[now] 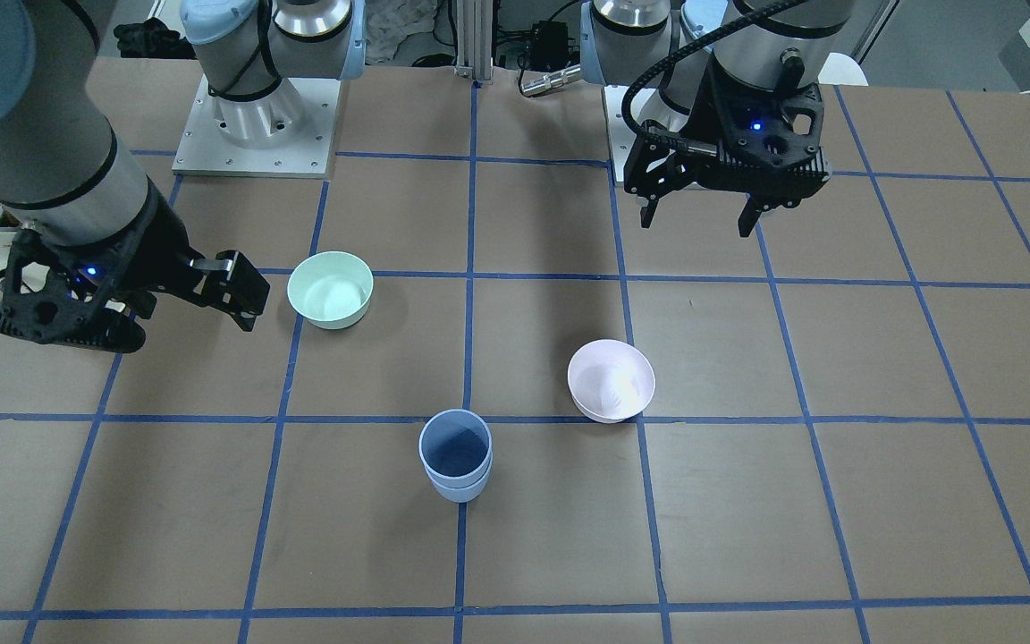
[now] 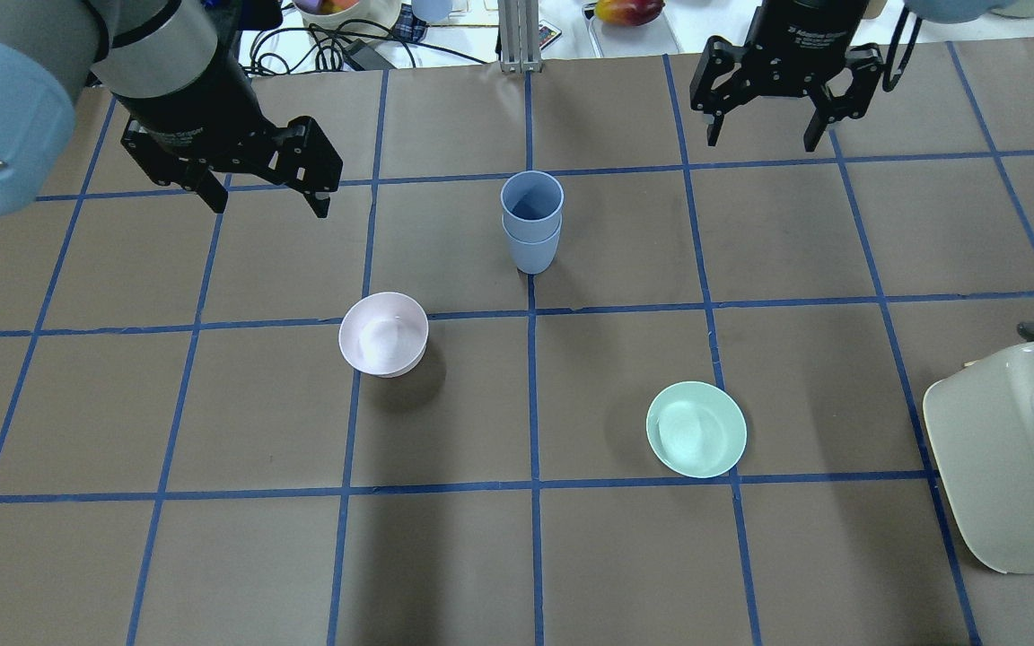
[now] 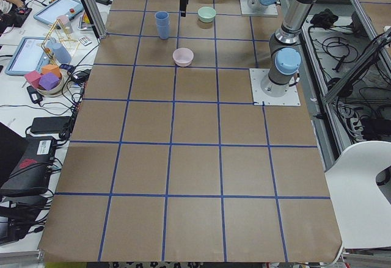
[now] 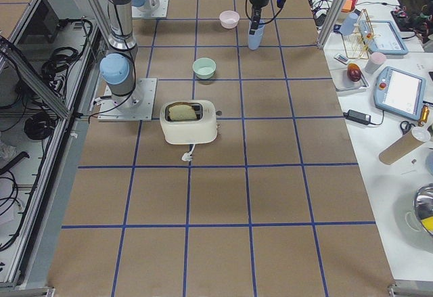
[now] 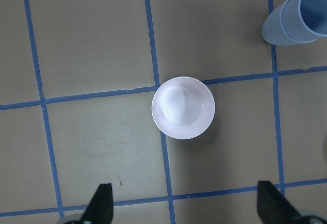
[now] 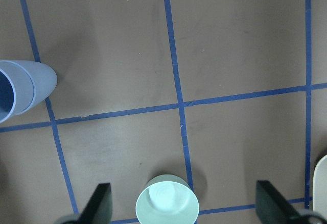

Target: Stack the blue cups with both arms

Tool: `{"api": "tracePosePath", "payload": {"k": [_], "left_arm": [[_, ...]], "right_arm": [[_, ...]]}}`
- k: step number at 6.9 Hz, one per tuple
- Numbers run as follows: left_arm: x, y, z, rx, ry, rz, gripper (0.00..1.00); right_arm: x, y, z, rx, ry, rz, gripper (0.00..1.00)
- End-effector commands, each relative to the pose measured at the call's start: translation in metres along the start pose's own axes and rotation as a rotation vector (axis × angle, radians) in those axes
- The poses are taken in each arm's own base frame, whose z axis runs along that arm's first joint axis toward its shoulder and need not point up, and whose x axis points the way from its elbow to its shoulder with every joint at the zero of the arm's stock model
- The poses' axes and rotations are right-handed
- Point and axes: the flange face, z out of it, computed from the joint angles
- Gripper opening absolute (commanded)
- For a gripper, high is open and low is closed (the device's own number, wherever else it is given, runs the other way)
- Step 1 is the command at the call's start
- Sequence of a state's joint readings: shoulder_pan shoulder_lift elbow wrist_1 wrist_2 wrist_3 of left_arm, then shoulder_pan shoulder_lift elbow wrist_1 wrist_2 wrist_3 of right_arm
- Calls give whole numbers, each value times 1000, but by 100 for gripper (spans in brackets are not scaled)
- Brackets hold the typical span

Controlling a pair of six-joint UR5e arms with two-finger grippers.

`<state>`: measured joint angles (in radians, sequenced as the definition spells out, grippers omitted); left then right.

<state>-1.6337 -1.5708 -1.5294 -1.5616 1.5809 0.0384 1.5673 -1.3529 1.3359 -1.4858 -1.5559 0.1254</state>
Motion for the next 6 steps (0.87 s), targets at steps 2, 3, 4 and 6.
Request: {"api": "tracePosePath", "payload": {"k": [2, 3, 4, 6], "left_arm": [[0, 0, 1, -2, -1, 0, 100], [0, 0, 1, -2, -1, 0, 100], [0, 0, 1, -2, -1, 0, 100], [0, 0, 1, -3, -1, 0, 100]], "right_arm": [[10, 29, 1, 4, 1, 0, 100], [10, 29, 1, 6, 1, -3, 100], [10, 29, 1, 6, 1, -2, 100], [8, 29, 1, 5, -2, -5, 100]]}}
